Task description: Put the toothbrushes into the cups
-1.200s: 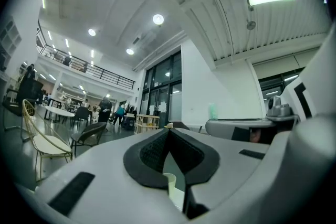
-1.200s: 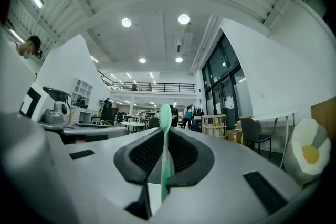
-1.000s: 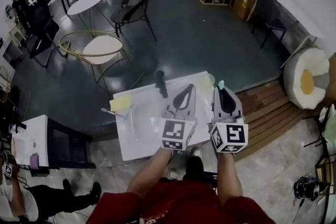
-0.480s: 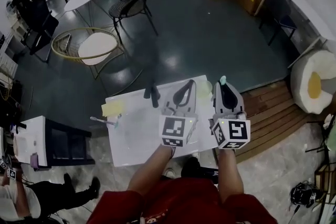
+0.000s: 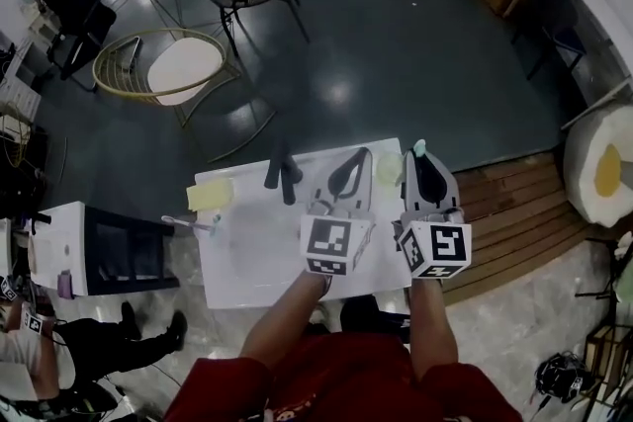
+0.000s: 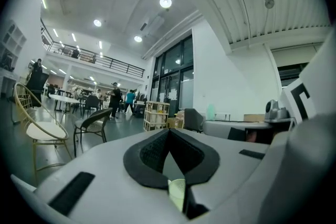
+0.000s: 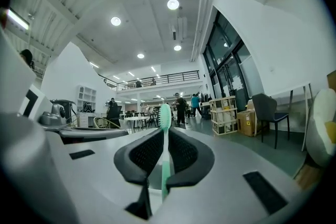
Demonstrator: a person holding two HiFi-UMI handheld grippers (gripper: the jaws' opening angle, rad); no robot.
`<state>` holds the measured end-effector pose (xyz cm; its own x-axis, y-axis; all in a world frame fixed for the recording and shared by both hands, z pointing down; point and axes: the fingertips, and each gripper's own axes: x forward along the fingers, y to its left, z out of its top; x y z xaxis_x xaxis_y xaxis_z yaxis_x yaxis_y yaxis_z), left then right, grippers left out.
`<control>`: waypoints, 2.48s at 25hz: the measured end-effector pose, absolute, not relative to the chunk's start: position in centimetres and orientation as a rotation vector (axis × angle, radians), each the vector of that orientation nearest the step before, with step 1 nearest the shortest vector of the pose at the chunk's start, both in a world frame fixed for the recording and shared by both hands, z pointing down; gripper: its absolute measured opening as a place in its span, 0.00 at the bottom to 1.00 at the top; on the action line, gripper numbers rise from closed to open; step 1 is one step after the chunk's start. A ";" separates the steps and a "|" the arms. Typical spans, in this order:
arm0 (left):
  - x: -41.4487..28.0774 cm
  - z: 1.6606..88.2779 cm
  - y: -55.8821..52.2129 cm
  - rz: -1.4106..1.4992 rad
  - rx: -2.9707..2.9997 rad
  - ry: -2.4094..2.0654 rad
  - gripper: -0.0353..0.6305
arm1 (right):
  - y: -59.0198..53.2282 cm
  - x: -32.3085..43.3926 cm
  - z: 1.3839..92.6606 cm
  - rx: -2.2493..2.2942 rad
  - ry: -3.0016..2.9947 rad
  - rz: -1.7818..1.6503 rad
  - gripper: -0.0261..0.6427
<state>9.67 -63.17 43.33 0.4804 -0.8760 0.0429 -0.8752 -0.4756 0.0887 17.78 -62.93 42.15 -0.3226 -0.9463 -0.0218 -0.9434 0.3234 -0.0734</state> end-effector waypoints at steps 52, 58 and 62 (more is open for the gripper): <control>12.6 55.8 -68.7 0.225 2.423 -1.481 0.09 | -69.7 20.3 58.2 -1.908 2.580 -0.483 0.11; 12.7 55.5 -68.5 0.214 2.429 -1.483 0.09 | -69.5 20.1 58.4 -1.931 2.584 -0.484 0.12; 12.6 55.3 -68.3 0.207 2.432 -1.481 0.09 | -69.4 20.2 58.0 -1.936 2.572 -0.476 0.12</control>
<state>12.56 -68.34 55.26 0.4625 -0.8452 0.2677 -0.8862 -0.4322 0.1667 20.23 -69.45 58.05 -0.2883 -0.9209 0.2625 -0.9538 0.2519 -0.1638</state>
